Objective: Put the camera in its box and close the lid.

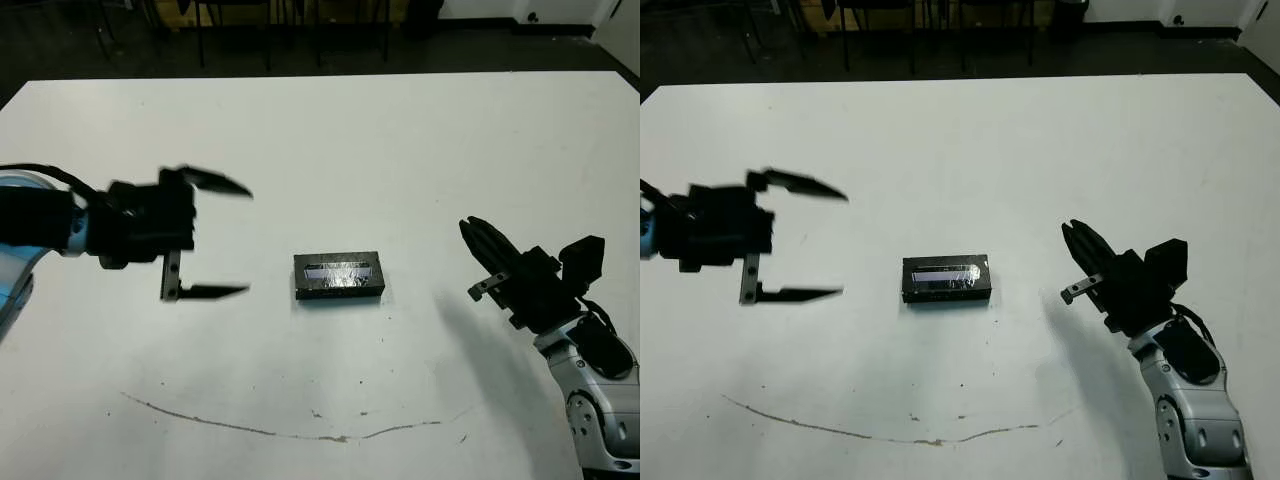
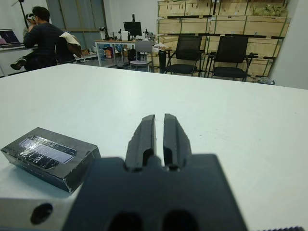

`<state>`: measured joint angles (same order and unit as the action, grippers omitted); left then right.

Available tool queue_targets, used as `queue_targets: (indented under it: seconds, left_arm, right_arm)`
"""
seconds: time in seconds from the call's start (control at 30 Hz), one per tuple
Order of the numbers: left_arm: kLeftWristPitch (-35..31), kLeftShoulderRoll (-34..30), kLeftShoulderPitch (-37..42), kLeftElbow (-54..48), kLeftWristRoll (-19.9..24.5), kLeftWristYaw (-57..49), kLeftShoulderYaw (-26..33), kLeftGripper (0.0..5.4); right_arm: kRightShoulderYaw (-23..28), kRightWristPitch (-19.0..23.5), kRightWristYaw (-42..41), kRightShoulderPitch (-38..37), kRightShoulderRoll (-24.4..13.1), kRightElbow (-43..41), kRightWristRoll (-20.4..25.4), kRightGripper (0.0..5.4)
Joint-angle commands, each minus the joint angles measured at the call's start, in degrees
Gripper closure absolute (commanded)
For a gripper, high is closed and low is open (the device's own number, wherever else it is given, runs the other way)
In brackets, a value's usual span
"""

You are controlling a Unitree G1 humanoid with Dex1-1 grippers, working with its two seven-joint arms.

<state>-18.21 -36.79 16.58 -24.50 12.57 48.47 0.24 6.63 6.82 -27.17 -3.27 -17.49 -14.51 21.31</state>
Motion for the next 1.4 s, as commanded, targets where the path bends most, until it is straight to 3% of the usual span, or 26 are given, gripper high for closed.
queue_targets:
  seconds: [0.03, 0.13, 0.3, 0.6, 0.7, 0.83, 1.0, 1.4]
  left_arm:
    - [0.5, 15.3, -4.3, 0.3, 1.1, -15.5, -0.6, 0.82]
    - [1.1, 24.5, -4.5, 1.3, -0.9, -24.7, -4.1, 1.41]
    - [0.4, 31.7, -3.4, 5.7, -4.9, -31.6, -10.3, 2.36]
    - [0.3, 34.3, -3.7, 14.5, -13.5, -33.6, -21.3, 4.09]
    - [-4.2, 33.5, -4.0, 13.9, -16.7, -34.0, -23.9, 4.66]
    - [-7.9, 33.7, -4.9, 14.3, -17.7, -33.6, -24.8, 5.39]
    - [-10.9, 32.6, -5.1, 15.5, -17.9, -31.6, -26.3, 5.39]
    - [-9.2, 32.0, -7.1, 18.8, -16.6, -29.3, -24.8, 5.39]
  right_arm:
    - [-0.1, 1.7, 0.5, -0.3, 0.1, 0.3, 0.2, 5.40]
    - [-0.1, 2.5, 1.0, -0.4, -0.3, -0.6, -0.4, 5.40]
    - [0.1, 3.1, 1.3, -0.4, 0.0, -1.0, 0.5, 5.40]
    - [0.0, 3.5, 1.3, -0.8, 0.0, -2.2, 0.4, 5.40]
    - [0.0, 3.8, 1.5, -0.8, 0.2, -2.2, 0.6, 5.40]
    - [-0.2, 4.3, 1.9, -1.1, 0.0, -2.9, 0.4, 5.40]
    - [-0.3, 3.6, 1.9, -1.3, 0.1, -2.6, 0.2, 5.40]
    - [-0.3, 3.5, 2.0, -1.8, 0.2, -2.6, 0.2, 5.40]
